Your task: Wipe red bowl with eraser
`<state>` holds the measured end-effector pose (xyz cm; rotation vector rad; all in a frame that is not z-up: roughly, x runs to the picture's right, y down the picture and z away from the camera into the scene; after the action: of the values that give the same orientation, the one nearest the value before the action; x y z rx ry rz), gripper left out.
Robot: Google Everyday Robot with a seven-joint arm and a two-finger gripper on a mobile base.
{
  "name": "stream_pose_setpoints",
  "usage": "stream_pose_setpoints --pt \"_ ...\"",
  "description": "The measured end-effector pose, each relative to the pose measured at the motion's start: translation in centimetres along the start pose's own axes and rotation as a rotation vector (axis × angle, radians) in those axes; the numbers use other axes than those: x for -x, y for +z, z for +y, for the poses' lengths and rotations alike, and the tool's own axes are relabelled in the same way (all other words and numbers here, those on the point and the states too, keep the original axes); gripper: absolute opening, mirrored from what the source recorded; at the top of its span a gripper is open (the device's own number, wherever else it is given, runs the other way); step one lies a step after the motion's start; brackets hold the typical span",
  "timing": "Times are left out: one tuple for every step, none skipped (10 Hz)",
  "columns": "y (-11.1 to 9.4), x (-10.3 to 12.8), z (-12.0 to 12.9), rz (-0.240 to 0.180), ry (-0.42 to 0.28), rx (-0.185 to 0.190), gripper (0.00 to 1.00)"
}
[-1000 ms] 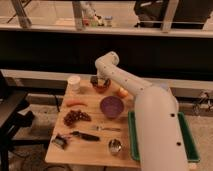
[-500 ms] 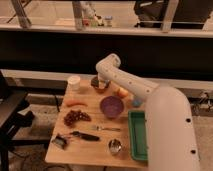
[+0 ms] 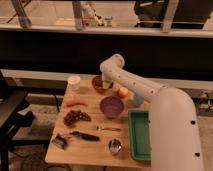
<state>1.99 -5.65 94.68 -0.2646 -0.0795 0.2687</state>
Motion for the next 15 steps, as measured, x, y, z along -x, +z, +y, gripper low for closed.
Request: stream_pose_setpoints --pt "0.1 -0.7 -0.1 0.007 0.013 0.000 0.00" --pt "0.2 -1.4 -0.1 0.013 0.025 0.001 0.00" --pt "0.5 -1.9 0.0 0.018 0.036 0.004 0.00" --pt "0.7 -2.3 -0.1 0.022 0.047 0.006 0.00" --pt "0.9 -2.7 -0.2 0.025 0.057 0.007 0.00" --pt "1.0 -2.9 -0.6 0.027 0.066 0.003 0.00" --pt "1.0 -2.8 -1.1 0.028 0.068 -0.003 0.00" --pt "0.9 -2.1 -1.7 0.025 0.061 -0.012 0.00" --pt "0.7 -1.6 -2.3 0.023 0.055 -0.021 0.00" --pt "0.6 -0.8 -2.9 0.023 0.045 -0.029 0.00" --pt "0.6 0.0 -3.4 0.021 0.035 -0.034 0.00" --pt "0.6 0.5 -3.9 0.022 0.028 -0.038 0.00" --pt "0.9 1.0 -4.4 0.028 0.017 -0.041 0.00" --pt "1.4 1.8 -4.7 0.029 0.012 -0.035 0.00" --pt "2.2 2.3 -4.9 0.034 0.007 -0.028 0.00"
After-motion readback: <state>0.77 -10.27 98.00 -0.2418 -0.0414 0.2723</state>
